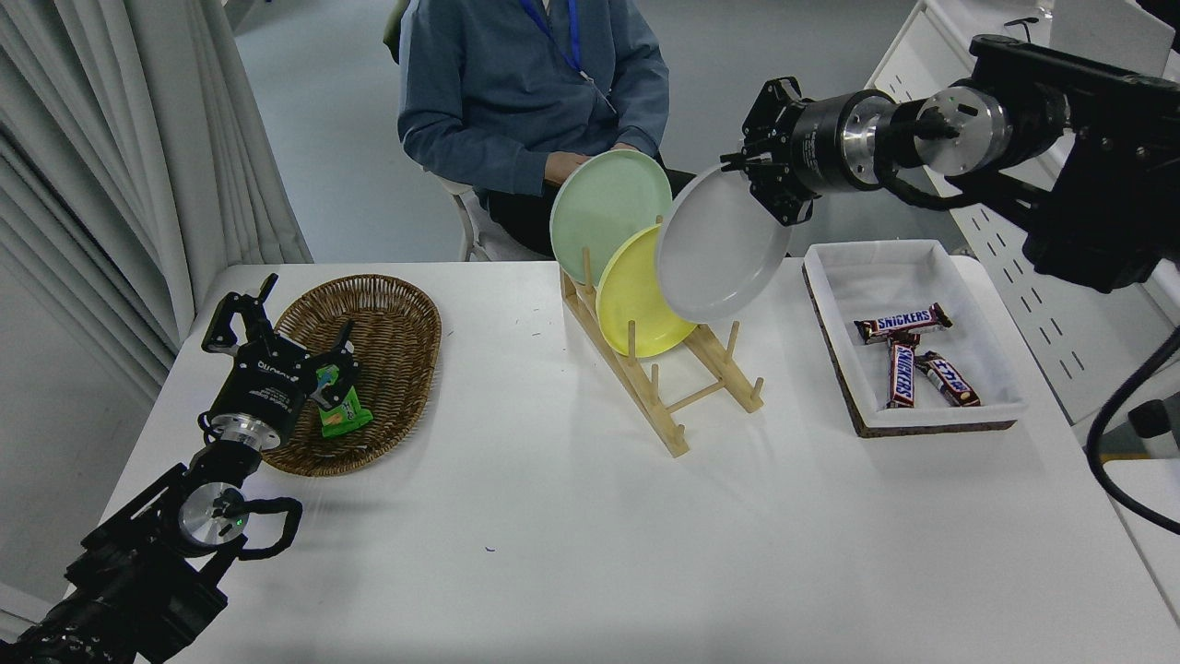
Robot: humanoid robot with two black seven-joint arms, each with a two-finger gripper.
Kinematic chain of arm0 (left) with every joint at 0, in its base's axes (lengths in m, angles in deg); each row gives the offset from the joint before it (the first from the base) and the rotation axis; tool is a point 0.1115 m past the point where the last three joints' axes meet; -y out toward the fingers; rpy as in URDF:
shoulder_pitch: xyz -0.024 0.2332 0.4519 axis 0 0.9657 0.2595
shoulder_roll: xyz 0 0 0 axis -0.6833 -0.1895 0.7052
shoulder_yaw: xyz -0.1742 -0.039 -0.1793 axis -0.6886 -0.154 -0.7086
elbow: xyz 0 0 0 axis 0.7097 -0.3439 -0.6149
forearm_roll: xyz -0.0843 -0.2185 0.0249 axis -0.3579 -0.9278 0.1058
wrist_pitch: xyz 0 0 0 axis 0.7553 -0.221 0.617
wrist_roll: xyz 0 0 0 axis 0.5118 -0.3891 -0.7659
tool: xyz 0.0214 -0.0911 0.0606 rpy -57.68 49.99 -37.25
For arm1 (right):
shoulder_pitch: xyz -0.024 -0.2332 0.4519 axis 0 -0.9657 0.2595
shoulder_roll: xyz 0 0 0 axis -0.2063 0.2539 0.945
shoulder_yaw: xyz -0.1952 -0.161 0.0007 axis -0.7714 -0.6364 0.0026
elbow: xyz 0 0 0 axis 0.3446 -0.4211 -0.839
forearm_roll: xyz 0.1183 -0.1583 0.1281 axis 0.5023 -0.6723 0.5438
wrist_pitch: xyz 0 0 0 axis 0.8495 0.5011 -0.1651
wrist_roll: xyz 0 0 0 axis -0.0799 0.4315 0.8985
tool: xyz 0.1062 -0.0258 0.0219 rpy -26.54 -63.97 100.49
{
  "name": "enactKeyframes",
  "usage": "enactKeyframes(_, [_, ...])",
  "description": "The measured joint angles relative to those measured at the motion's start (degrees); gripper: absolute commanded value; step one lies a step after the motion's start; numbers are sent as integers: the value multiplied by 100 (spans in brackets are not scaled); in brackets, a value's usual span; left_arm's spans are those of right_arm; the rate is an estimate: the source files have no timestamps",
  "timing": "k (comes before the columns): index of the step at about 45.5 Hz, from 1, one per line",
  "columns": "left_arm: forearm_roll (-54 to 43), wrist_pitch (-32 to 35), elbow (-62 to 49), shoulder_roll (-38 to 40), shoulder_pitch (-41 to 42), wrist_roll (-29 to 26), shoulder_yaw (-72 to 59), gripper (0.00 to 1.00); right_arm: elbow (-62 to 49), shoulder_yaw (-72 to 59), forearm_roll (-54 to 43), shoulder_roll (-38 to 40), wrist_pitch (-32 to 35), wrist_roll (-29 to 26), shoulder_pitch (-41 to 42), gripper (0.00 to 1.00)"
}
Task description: Place the plate on the table
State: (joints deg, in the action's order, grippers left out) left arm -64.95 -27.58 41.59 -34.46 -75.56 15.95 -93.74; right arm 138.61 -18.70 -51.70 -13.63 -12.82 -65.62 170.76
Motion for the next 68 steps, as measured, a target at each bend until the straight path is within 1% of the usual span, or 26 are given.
enactKeyframes(14, [0, 0, -1, 0, 0, 0, 0, 100, 270, 343, 550, 258, -868, -161, 451, 0])
enactKeyframes(22, [0, 0, -1, 0, 0, 0, 0, 100, 316, 431, 1212, 295, -1274, -360, 693, 0])
enactKeyframes(28, [0, 0, -1, 0, 0, 0, 0, 100, 338, 529, 1661, 286, -1549, -493, 677, 0])
enactKeyframes(36, [0, 0, -1, 0, 0, 0, 0, 100, 489, 907, 2078, 210, -1990, -600, 372, 0])
enactKeyframes(52, [0, 0, -1, 0, 0, 0, 0, 100, 1181, 1274, 2328, -58, -2850, -654, -251, 0])
enactKeyframes(58, [0, 0, -2, 0, 0, 0, 0, 100, 1514, 1283, 2368, -151, -3028, -659, -544, 0])
enactKeyframes(68, [0, 0, -2, 0, 0, 0, 0, 100, 1772, 1306, 2402, -427, -3183, -660, -1355, 0])
